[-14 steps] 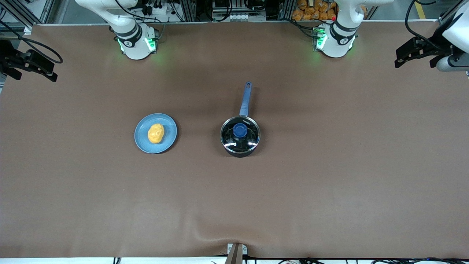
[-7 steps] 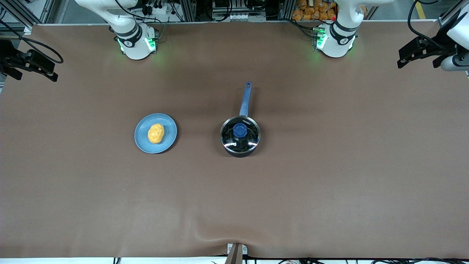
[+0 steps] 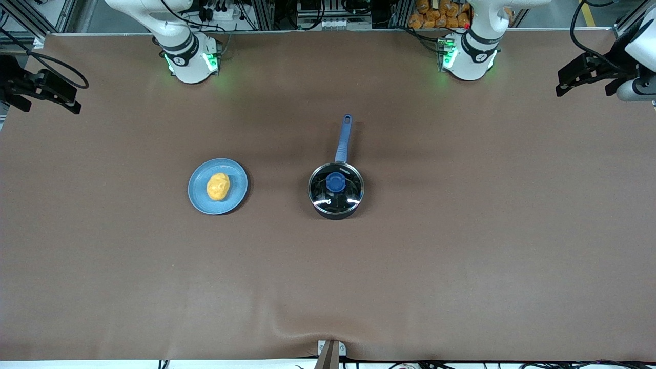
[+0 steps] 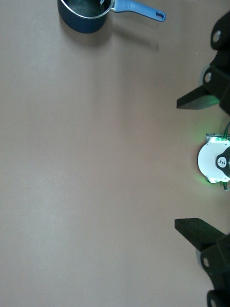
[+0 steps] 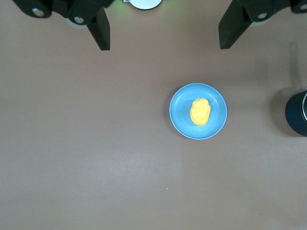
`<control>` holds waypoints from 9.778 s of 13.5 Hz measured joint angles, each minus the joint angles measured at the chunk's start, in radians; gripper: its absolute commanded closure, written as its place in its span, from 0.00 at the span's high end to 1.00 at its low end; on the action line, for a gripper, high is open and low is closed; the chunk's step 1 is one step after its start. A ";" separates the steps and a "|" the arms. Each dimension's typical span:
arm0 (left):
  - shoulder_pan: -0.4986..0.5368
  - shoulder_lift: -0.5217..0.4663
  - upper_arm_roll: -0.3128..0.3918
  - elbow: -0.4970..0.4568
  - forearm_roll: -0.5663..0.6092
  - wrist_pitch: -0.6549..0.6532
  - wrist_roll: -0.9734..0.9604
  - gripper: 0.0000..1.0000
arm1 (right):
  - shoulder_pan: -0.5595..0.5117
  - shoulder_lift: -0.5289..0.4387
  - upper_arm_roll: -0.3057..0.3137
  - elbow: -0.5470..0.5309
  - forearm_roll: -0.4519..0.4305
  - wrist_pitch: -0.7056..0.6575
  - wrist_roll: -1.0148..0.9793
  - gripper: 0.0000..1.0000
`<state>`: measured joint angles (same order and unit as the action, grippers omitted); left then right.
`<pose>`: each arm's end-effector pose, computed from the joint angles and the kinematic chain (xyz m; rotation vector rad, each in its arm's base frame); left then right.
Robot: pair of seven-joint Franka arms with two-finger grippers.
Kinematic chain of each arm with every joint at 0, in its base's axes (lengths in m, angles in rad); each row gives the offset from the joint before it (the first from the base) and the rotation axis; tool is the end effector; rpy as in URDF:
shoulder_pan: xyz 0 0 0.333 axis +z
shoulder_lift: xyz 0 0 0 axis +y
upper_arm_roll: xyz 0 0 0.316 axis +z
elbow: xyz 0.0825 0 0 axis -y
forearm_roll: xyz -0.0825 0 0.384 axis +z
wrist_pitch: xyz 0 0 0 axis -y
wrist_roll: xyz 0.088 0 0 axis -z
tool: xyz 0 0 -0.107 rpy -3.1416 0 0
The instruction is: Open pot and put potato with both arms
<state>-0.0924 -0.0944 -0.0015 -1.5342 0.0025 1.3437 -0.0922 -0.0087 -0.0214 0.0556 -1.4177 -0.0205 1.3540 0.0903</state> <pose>0.4974 -0.0466 0.6724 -3.1265 0.0019 0.1493 0.5225 0.0224 0.6880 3.1159 -0.0739 -0.0635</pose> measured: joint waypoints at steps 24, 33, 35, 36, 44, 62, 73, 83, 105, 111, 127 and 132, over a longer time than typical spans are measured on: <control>-0.007 0.016 -0.005 0.004 0.001 0.020 0.000 1.00 | 0.000 0.000 0.003 0.000 0.000 -0.001 0.000 1.00; -0.030 0.192 -0.261 0.003 0.000 0.181 -0.220 1.00 | 0.000 0.000 0.006 0.000 0.000 -0.001 0.000 1.00; -0.095 0.281 -0.322 0.020 0.001 0.247 -0.372 1.00 | 0.000 0.000 0.006 0.000 0.000 -0.001 0.000 1.00; -0.146 0.327 -0.327 0.034 0.004 0.290 -0.422 1.00 | 0.000 0.000 0.006 0.000 0.001 -0.001 0.000 1.00; -0.519 0.676 -0.233 0.187 0.104 0.538 -0.761 1.00 | -0.002 0.000 -0.001 0.000 0.036 -0.001 0.000 1.00; -0.560 0.839 -0.205 0.203 0.208 0.695 -0.875 1.00 | -0.002 0.000 0.000 0.000 0.040 -0.001 0.000 1.00; -0.559 0.849 -0.204 0.209 0.208 0.694 -0.910 0.00 | -0.002 0.000 0.001 0.000 0.040 -0.001 0.000 1.00; -0.438 0.612 -0.202 0.184 0.154 0.455 -0.955 0.00 | -0.003 0.030 -0.002 -0.013 0.040 -0.001 0.000 1.00; 0.182 0.504 -0.200 -0.591 0.238 1.184 -0.433 0.00 | 0.184 0.183 0.019 -0.770 0.161 0.870 0.179 1.00; 0.225 0.528 -0.201 -0.579 0.285 1.194 -0.432 1.00 | 0.227 0.319 0.019 -0.797 0.159 1.072 0.179 1.00; 0.220 0.424 -0.336 -0.009 0.197 0.481 -0.433 1.00 | 0.241 0.378 0.016 -0.622 0.092 0.861 0.158 0.00; 0.221 0.357 -0.367 0.069 0.153 0.359 -0.371 1.00 | 0.363 0.359 0.023 -0.229 0.222 0.570 0.235 0.00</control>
<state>0.1287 0.2628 -0.3688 -1.4647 0.1553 1.7029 -0.4635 0.3539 0.3372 0.0786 -1.6467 0.2012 1.9240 0.3254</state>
